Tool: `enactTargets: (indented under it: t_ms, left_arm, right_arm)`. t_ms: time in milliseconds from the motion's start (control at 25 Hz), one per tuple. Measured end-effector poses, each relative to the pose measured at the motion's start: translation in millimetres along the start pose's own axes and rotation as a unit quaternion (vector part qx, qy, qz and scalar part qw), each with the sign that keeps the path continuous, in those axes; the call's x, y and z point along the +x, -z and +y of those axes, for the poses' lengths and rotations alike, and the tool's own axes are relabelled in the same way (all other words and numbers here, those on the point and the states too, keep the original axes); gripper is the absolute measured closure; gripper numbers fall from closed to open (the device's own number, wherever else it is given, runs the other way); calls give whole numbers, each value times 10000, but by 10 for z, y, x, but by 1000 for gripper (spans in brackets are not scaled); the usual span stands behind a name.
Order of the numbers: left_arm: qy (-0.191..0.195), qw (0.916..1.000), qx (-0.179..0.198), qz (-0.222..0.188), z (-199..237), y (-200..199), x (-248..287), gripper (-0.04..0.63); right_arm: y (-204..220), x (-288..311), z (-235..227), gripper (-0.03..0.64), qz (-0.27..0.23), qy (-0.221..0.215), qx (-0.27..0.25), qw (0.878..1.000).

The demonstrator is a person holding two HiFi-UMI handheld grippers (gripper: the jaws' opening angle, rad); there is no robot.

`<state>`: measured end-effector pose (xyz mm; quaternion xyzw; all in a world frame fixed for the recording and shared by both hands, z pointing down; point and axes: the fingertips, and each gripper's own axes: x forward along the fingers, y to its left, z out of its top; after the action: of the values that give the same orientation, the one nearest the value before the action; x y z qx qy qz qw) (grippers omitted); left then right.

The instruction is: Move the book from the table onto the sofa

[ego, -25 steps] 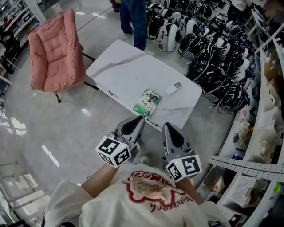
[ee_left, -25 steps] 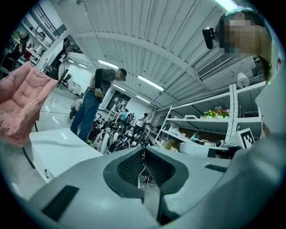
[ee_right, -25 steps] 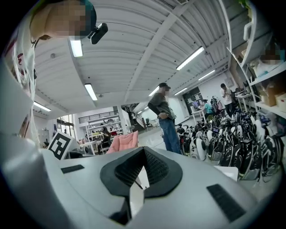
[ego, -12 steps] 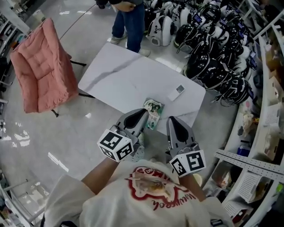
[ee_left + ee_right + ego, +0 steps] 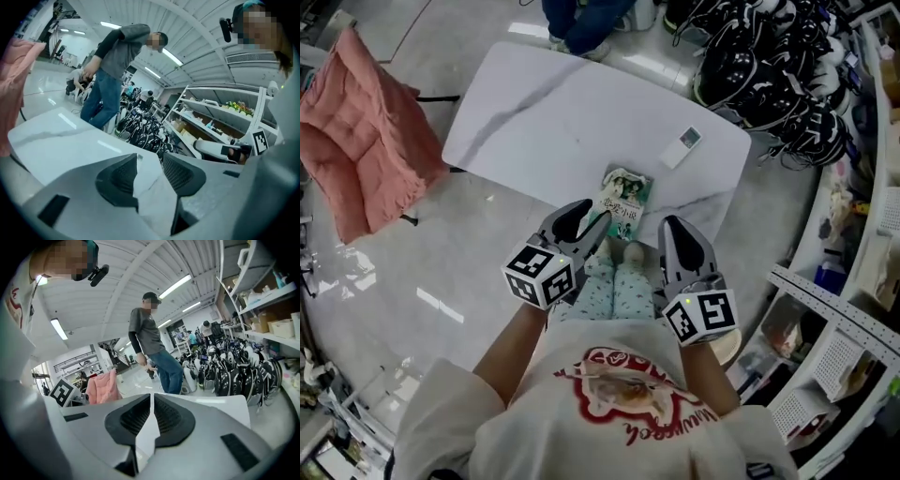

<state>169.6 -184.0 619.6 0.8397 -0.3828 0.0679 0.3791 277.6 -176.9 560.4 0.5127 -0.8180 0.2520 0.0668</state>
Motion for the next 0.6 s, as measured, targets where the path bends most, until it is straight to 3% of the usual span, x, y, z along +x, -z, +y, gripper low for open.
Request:
enactTargets:
  t_ms: [40,160,360,600]
  left_arm:
    - [-84,9998,-157,99,109,124,48,434]
    - [-284,9970,-558,447,453,546,212,397]
    - [-794,9846,-1042,1157,1010,1419,415,374]
    - [-1153,9676,-1370,1782,1556,2245,604,310]
  right_arm:
    - [140,61,-79,611,157,18,53,9999]
    - [613,280,-311,489,620,30,181,9979]
    - [1521,522,-635,420,1505,95,535,9871]
    - [2366,741,-866,391,2031,234,805,9755]
